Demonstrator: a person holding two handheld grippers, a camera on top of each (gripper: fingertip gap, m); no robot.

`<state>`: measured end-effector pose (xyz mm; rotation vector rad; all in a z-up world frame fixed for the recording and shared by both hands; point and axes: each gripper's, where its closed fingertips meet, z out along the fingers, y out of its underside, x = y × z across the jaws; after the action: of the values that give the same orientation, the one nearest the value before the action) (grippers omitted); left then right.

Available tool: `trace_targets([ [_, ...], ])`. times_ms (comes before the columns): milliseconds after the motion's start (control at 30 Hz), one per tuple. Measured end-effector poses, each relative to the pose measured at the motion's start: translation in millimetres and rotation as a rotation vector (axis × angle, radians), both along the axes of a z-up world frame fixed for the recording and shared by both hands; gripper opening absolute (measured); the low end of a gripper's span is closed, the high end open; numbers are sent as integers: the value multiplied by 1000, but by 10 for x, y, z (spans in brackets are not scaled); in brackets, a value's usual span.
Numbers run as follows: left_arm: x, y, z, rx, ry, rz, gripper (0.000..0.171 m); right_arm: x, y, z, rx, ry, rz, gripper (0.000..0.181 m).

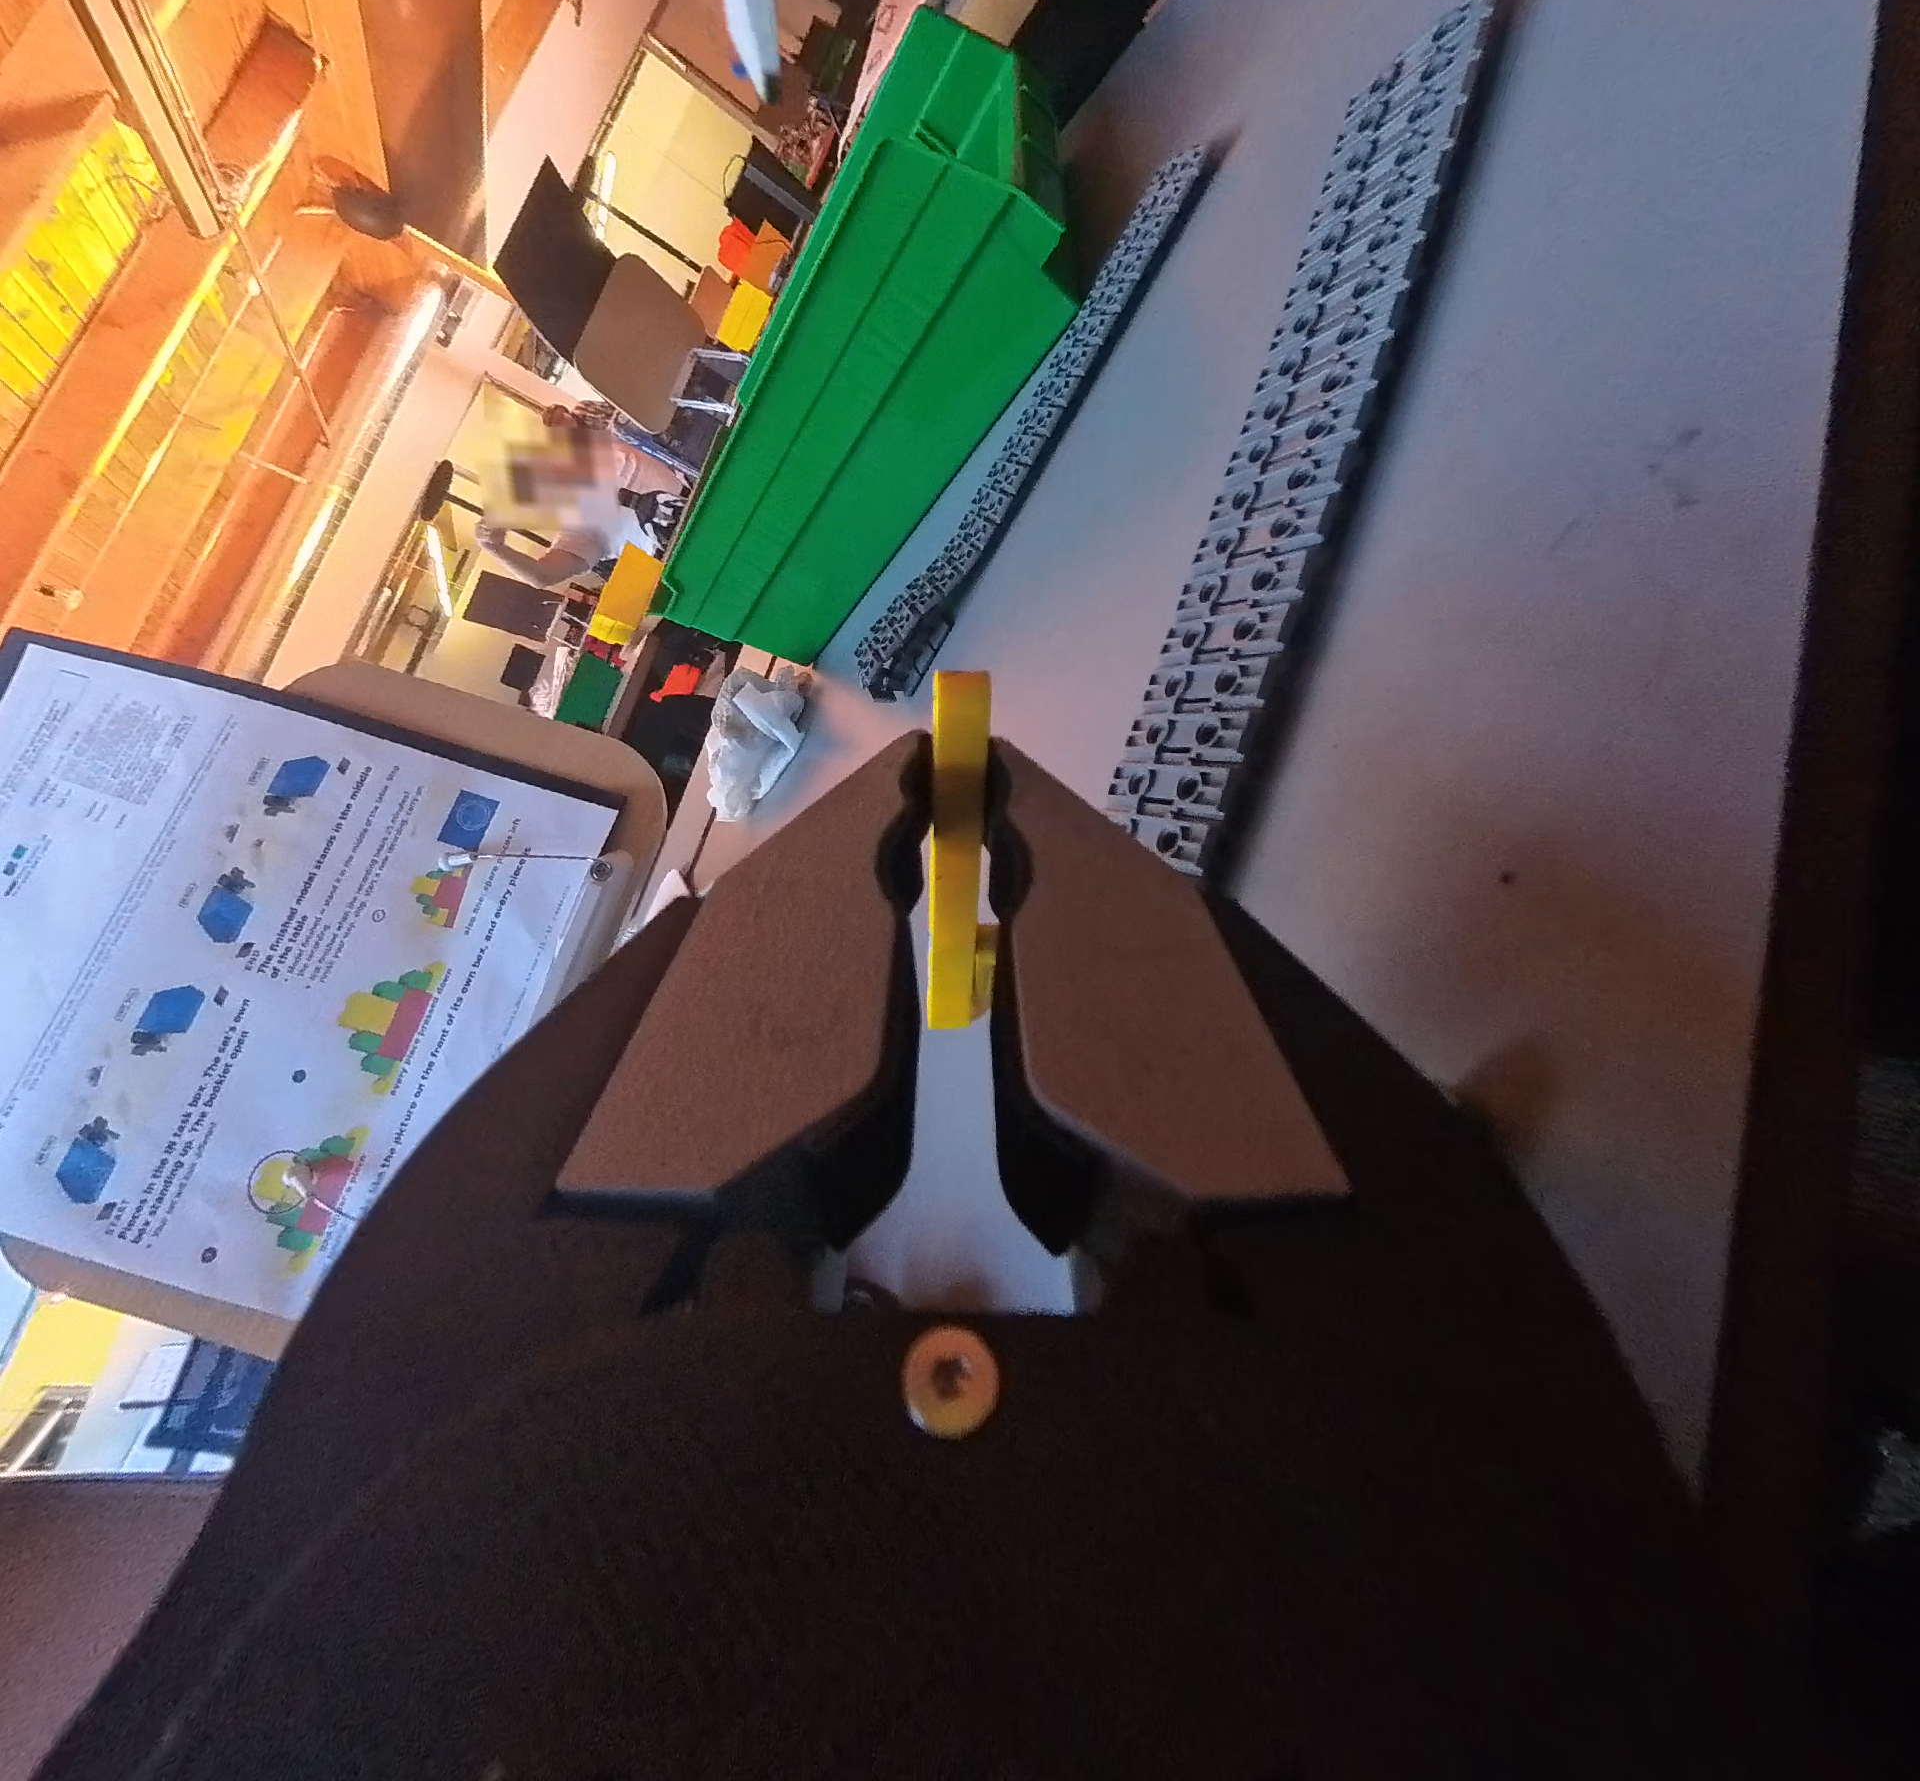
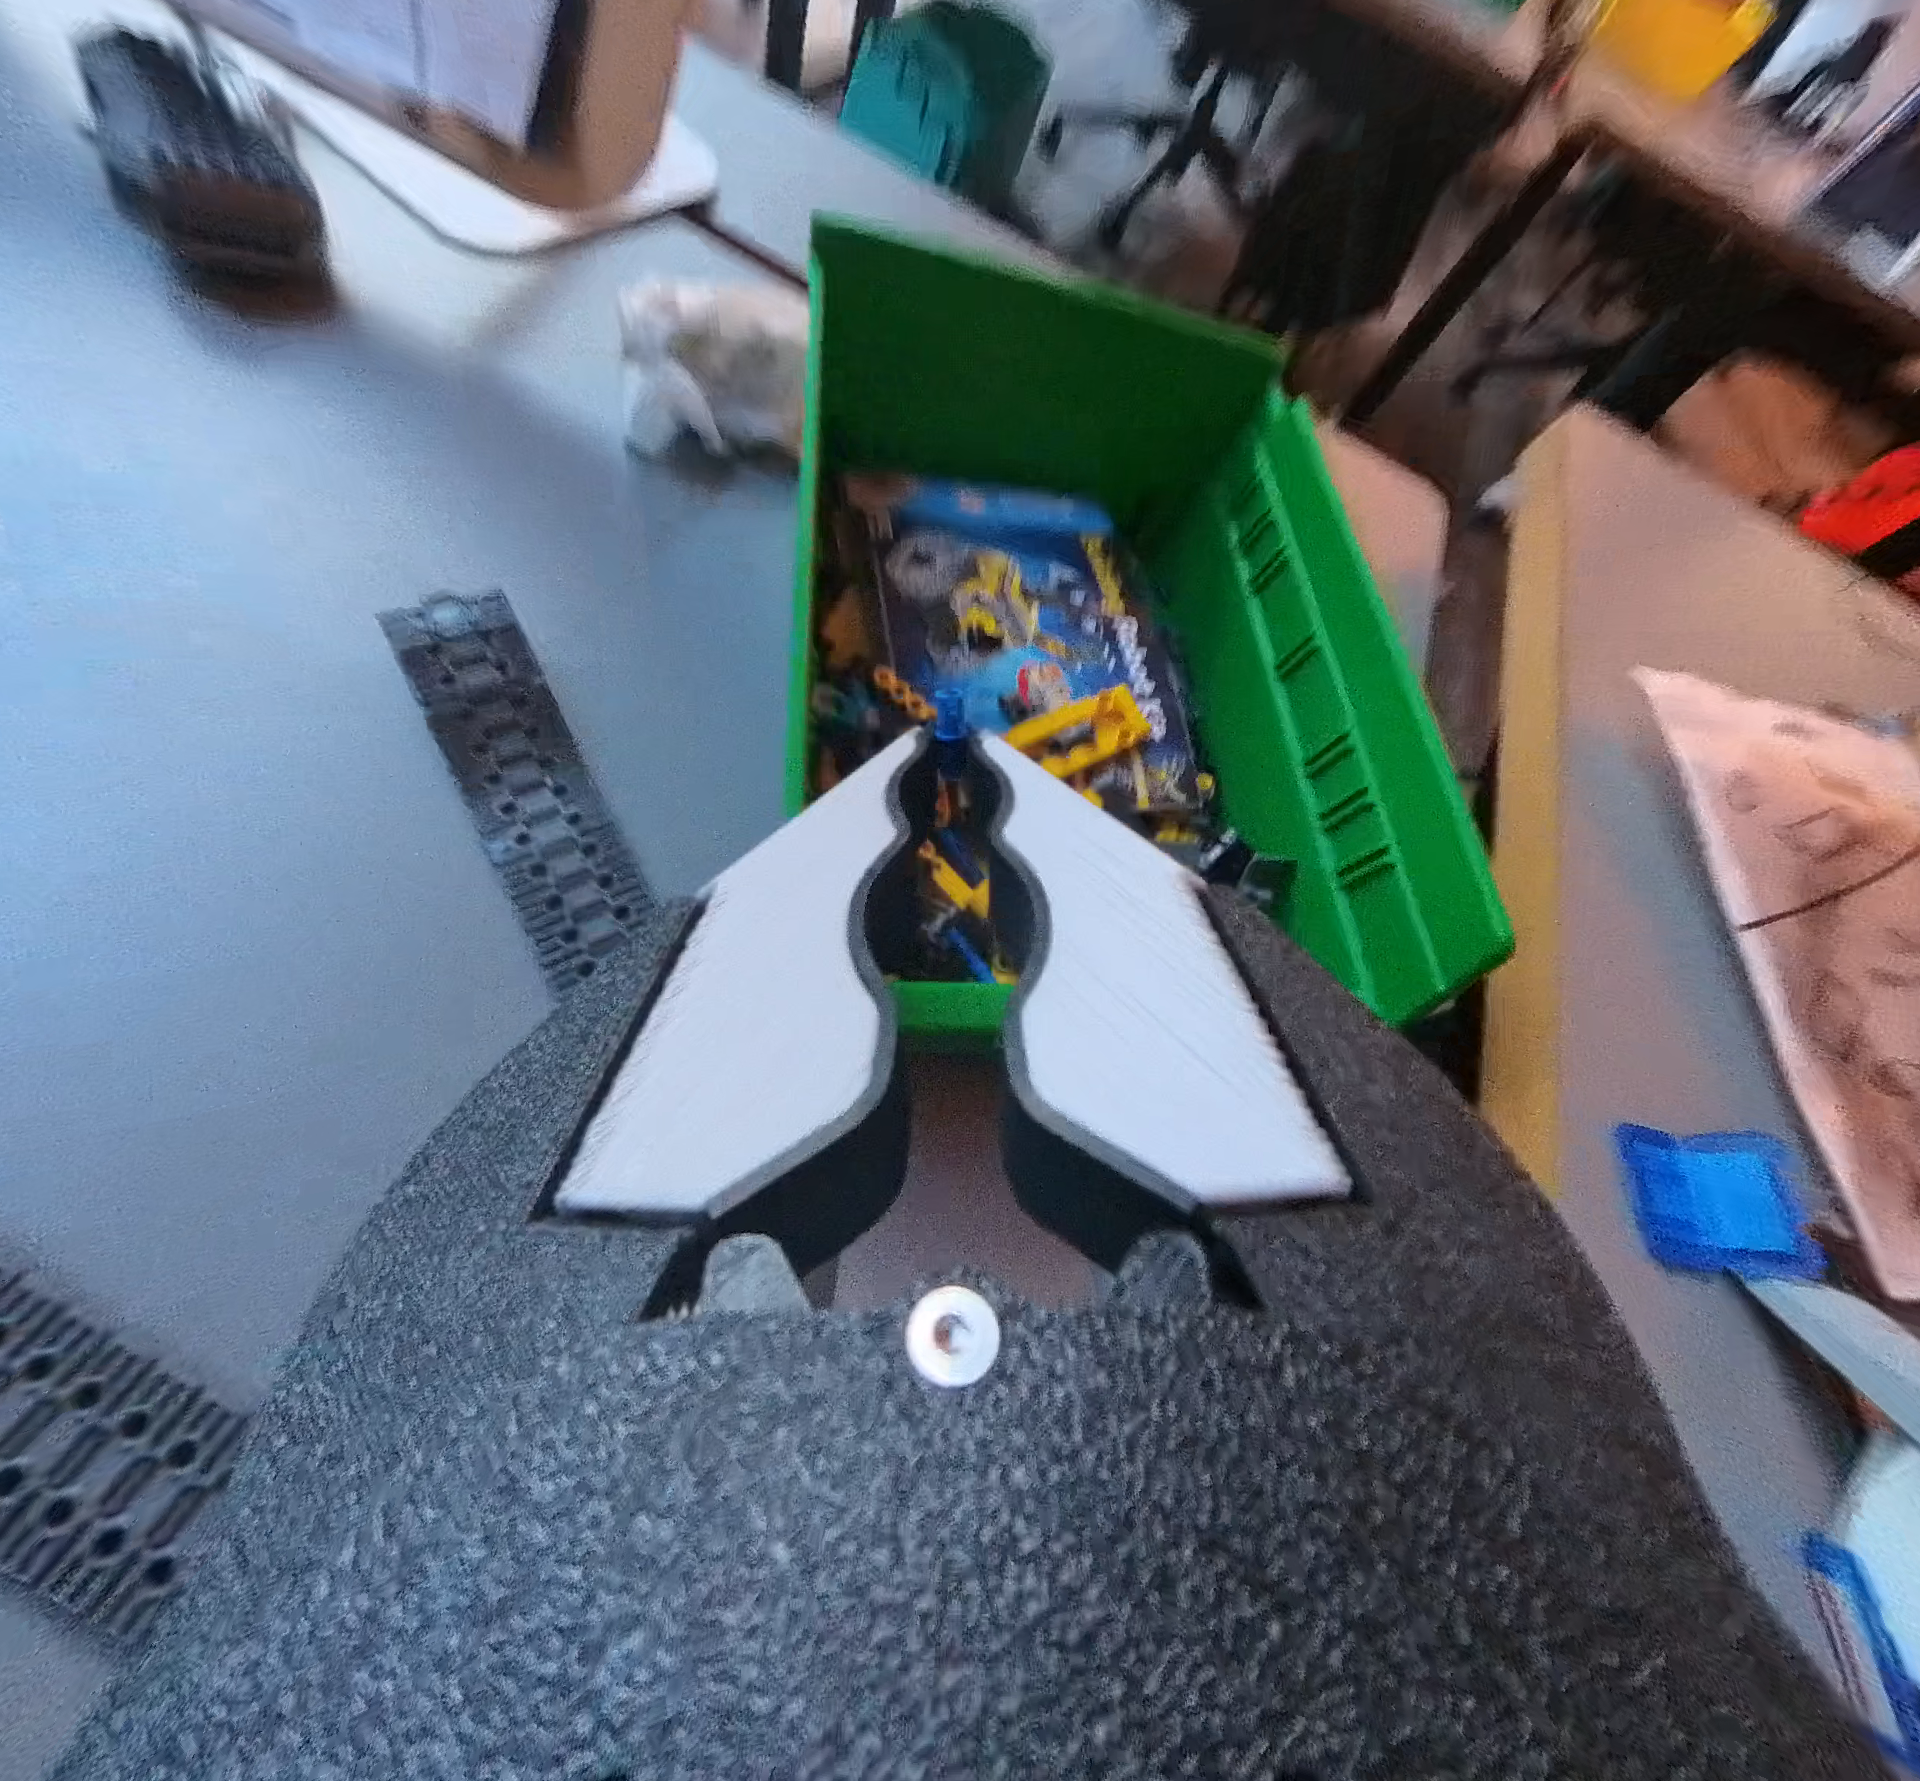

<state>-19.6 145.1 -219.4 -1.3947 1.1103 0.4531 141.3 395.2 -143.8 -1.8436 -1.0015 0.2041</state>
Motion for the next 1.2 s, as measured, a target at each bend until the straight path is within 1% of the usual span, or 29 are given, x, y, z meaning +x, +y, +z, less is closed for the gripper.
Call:
trace_targets([
  [33,-1,1,-7,1,6,1,6,28,102,-138,-53,-42,-15,9],
  [67,-4,2,1,7,8,3,6,74,196,-256,-89,-77,-45,19],
  [133,-3,-1,43,26,-8,-3,6,122,279,-366,-114,-88,-84,23],
  [167,-3,-12,94,28,-50,-18,6,113,254,-357,-113,-64,-88,25],
  [200,0,-37,176,23,-125,-51,6,83,197,-313,-96,-29,-81,27],
  [267,-19,-107,390,4,-322,-142,6,5,42,-220,-38,27,-49,27],
  [300,-37,-147,500,-11,-428,-198,6,-22,-40,-220,-27,31,-40,28],
  [333,-42,-197,611,-48,-552,-268,6,-61,-144,-241,-40,34,-30,33],
  [367,-34,-263,743,-113,-704,-356,6,-140,-287,-246,-61,59,-6,37],
  [400,-28,-342,895,-177,-849,-458,6,-278,-486,-221,-79,115,47,40],
  [467,-64,-493,1179,-244,-1055,-664,6,-665,-1042,-156,-135,251,234,35],
  [533,-160,-569,1346,-256,-1193,-802,6,-1050,-1721,-139,-217,326,484,30],
  [600,-211,-641,1410,-302,-1304,-914,6,-1326,-2325,-60,-232,393,705,30],
  [633,-214,-660,1416,-310,-1336,-941,6,-1427,-2569,-20,-246,428,780,29],
  [667,-191,-683,1409,-302,-1336,-956,6,-1511,-2762,-1,-282,450,826,28],
  [733,-114,-695,1381,-278,-1291,-939,6,-1640,-3035,-19,-362,449,872,34],
  [767,-84,-685,1373,-271,-1273,-922,6,-1686,-3091,-38,-361,441,866,34],
  [800,-79,-665,1380,-266,-1276,-902,6,-1719,-3068,-61,-305,420,831,33],
  [833,-92,-609,1385,-272,-1303,-865,6,-1737,-3012,-74,-208,393,786,34],
  [933,-202,-328,1306,-326,-1449,-669,6,-1773,-2955,-70,49,283,701,34],
  [1000,-203,-264,1271,-380,-1528,-613,6,-1799,-2913,-61,174,215,652,33],
  [1033,-165,-251,1247,-408,-1533,-591,6,-1810,-2888,-65,215,185,634,31],
  [1100,-118,-227,1214,-413,-1524,-538,6,-1835,-2867,-86,254,147,621,24],
  [1167,-115,-205,1190,-415,-1539,-498,6,-1840,-2858,-66,302,137,610,9],
  [1200,-134,-196,1182,-410,-1551,-485,6,-1837,-2848,-63,325,128,602,7],
])
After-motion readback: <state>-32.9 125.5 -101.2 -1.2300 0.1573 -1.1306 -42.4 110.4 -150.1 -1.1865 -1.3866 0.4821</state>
